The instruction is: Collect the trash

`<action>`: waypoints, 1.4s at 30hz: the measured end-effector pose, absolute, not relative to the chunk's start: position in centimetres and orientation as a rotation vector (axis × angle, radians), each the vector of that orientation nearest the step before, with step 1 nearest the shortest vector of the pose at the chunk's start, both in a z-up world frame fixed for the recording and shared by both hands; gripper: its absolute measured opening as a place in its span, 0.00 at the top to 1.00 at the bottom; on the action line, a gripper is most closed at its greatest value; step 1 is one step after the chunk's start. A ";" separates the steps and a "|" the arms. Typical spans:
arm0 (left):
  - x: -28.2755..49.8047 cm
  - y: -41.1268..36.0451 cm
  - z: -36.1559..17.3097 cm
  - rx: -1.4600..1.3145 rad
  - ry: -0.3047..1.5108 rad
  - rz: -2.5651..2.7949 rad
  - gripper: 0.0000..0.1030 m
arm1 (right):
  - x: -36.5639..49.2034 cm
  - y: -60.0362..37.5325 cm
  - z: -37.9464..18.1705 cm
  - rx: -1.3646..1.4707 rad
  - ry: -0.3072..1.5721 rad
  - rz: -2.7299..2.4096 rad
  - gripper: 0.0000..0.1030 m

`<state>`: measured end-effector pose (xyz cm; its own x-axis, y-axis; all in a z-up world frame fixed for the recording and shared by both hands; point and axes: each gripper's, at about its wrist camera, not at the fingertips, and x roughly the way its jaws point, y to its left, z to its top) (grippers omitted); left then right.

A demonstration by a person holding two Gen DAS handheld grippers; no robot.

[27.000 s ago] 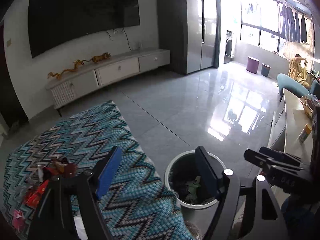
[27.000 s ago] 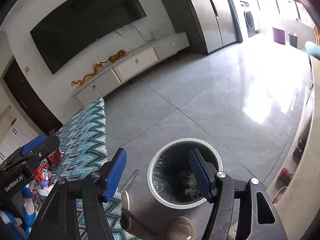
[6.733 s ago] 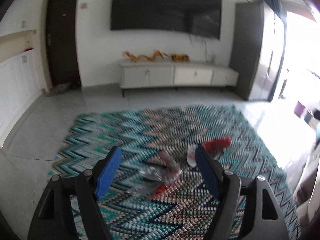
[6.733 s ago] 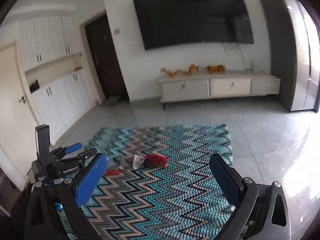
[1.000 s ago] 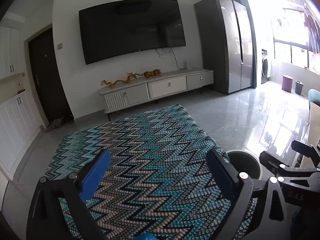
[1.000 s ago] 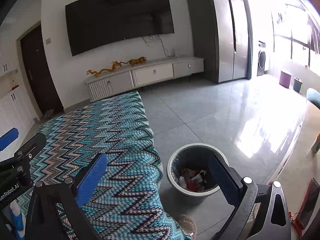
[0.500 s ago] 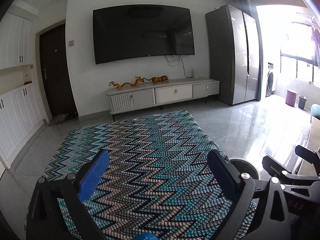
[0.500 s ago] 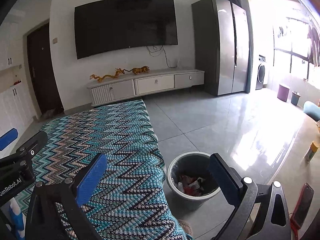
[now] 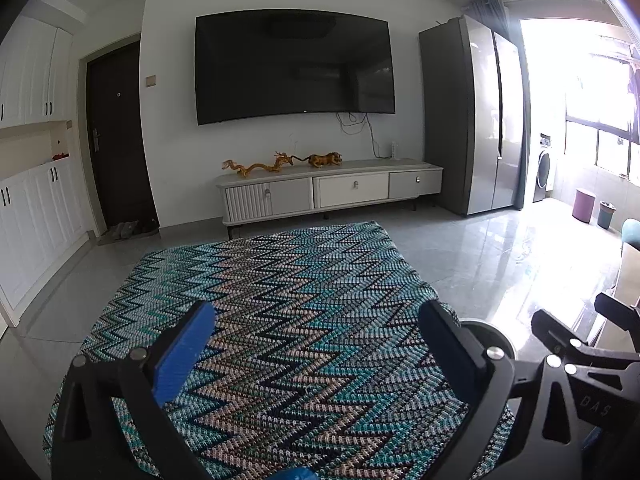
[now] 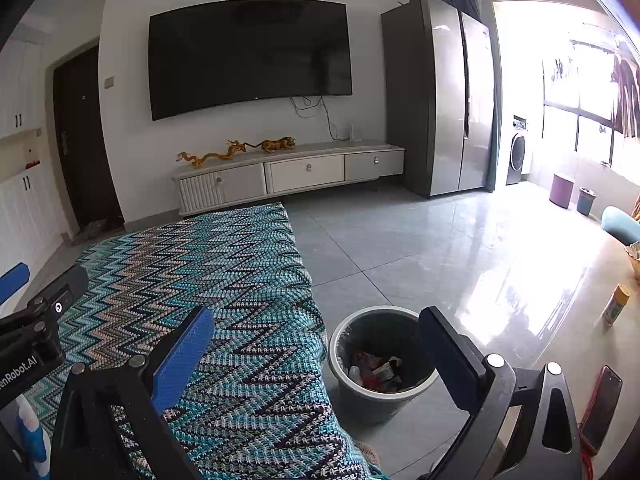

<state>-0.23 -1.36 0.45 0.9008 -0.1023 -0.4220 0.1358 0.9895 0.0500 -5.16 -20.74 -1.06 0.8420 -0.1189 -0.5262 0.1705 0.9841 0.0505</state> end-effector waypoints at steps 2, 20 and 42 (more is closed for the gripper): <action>-0.3 -1.3 0.4 0.077 0.434 -0.123 0.01 | -5.3 -20.7 -1.0 0.097 0.546 -0.155 0.00; -0.2 -0.3 -0.3 0.051 0.441 -0.103 0.01 | -5.6 -20.4 -1.0 0.087 0.541 -0.154 0.00; -0.2 -0.2 -0.9 0.042 0.438 -0.098 0.00 | -5.7 -20.7 -1.1 0.095 0.528 -0.157 0.00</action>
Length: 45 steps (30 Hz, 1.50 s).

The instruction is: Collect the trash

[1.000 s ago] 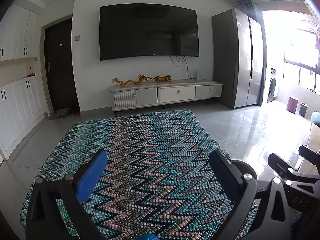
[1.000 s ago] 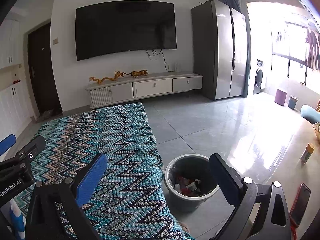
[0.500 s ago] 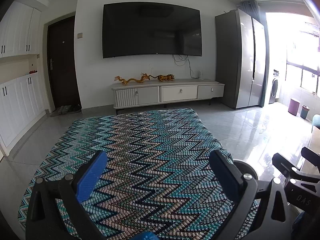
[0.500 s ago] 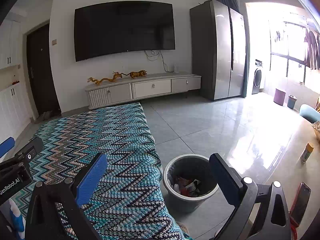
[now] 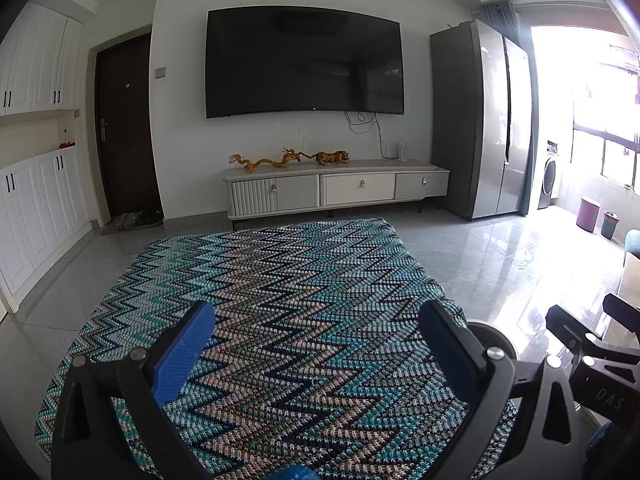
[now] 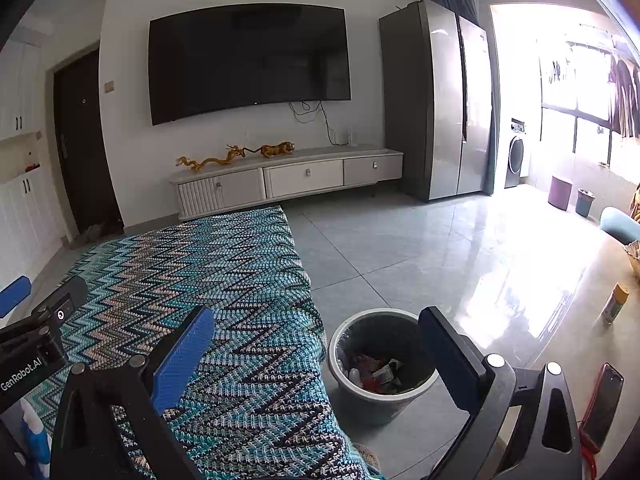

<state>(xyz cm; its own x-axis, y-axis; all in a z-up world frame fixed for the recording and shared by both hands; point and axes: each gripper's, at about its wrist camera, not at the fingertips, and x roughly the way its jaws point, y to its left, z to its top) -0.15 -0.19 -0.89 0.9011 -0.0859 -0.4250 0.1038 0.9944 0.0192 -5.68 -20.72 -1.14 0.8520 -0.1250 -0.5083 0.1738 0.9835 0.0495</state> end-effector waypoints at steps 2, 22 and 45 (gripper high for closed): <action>-0.1 -0.2 -0.9 0.042 0.438 -0.098 0.00 | -5.7 -20.6 -1.1 0.094 0.528 -0.156 0.00; -0.6 -0.1 -0.8 0.036 0.439 -0.104 0.00 | -5.9 -20.5 -1.2 0.095 0.523 -0.152 0.00; -0.8 0.0 -0.7 0.028 0.440 -0.106 0.00 | -6.4 -20.8 -0.8 0.092 0.509 -0.142 0.00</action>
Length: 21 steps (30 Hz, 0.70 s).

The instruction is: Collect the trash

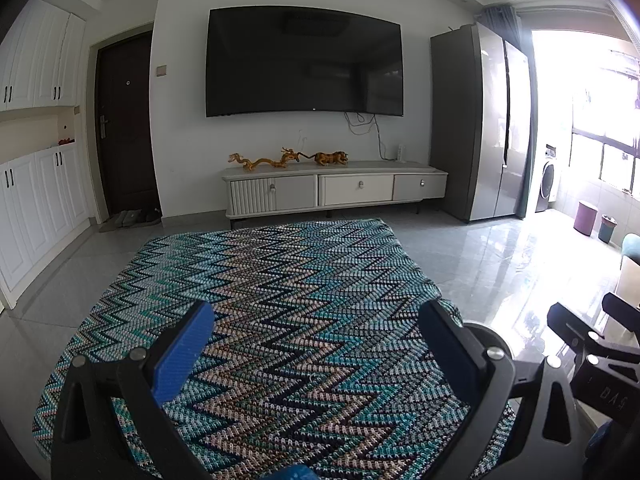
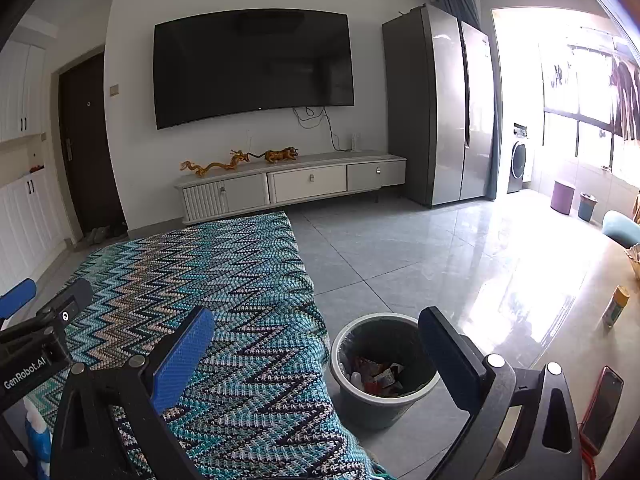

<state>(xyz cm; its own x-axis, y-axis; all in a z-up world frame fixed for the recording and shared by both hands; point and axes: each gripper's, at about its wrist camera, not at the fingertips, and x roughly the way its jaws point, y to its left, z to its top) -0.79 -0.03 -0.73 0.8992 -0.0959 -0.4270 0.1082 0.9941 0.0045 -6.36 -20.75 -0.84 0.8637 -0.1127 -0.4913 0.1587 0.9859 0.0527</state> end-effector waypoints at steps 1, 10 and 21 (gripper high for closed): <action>-0.8 0.0 -0.7 0.028 0.440 -0.106 0.00 | -6.3 -20.8 -0.8 0.094 0.510 -0.142 0.00; -0.8 -0.1 -0.9 0.024 0.442 -0.109 0.00 | -6.5 -20.8 -1.0 0.098 0.509 -0.145 0.00; -0.8 0.0 -1.0 0.020 0.455 -0.107 0.00 | -6.5 -20.6 -1.1 0.101 0.517 -0.146 0.00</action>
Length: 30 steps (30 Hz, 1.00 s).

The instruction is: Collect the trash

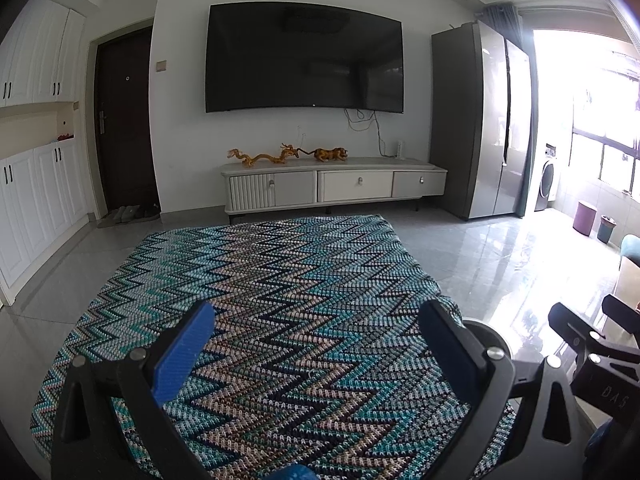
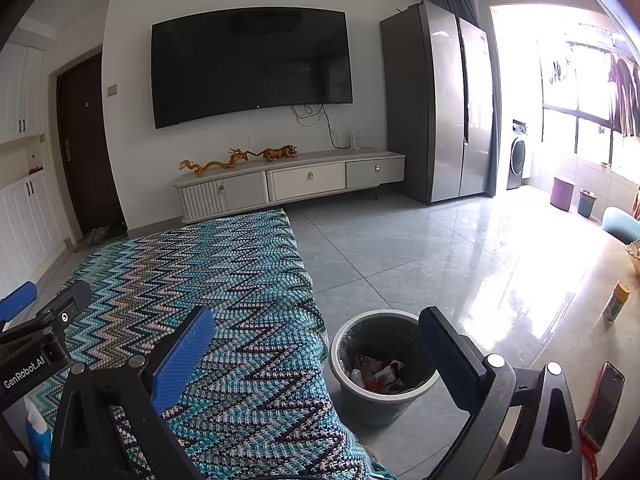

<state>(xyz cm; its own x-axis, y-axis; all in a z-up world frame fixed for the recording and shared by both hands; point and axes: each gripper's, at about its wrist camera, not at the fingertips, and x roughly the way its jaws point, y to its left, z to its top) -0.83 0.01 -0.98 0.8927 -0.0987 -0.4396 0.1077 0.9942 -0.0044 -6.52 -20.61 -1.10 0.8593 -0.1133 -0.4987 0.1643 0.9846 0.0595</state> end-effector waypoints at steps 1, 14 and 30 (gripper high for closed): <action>-0.9 0.0 -1.0 0.020 0.454 -0.107 0.00 | -6.5 -20.7 -1.1 0.102 0.517 -0.147 0.00; -0.7 -0.1 -1.2 0.035 0.459 -0.105 0.00 | -6.5 -20.5 -1.1 0.094 0.529 -0.137 0.00; -0.7 -0.4 -1.8 0.042 0.481 -0.098 0.00 | -6.7 -19.7 -1.4 0.076 0.542 -0.122 0.00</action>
